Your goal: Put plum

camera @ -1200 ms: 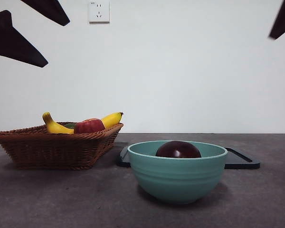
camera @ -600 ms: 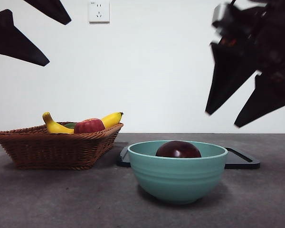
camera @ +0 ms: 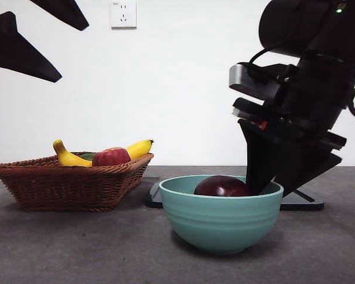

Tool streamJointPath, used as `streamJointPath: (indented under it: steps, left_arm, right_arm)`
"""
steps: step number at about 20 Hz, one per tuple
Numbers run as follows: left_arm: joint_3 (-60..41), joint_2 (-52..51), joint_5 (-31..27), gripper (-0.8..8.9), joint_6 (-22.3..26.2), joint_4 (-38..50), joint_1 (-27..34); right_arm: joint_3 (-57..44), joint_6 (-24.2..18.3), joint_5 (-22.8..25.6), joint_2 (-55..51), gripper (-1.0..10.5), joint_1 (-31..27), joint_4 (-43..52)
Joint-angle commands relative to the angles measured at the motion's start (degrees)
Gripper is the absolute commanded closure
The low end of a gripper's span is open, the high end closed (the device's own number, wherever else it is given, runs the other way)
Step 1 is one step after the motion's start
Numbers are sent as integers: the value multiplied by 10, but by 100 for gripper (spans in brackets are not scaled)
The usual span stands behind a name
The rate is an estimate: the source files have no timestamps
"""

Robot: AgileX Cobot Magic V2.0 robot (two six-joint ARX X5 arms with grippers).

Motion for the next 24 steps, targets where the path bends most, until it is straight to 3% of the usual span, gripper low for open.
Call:
streamJointPath:
  steps: [1,3,9,15,24]
  left_arm:
    - [5,3,3,441,0,7,-3]
    - [5,3,3,441,0,7,-3]
    - [5,3,3,441,2,7,-3]
    - [5,3,3,441,2,6,-3]
    - [5,3,3,441,2,6,-3]
  right_arm:
    - [1,2,0,11,871,10,10]
    - [2,2,0,10,939,10,16]
    - [32,17,2,-20,939,6,8]
    - [135,9,20,-17,939,-53,-8]
    - [254,-9,15,122,939,-136,-13]
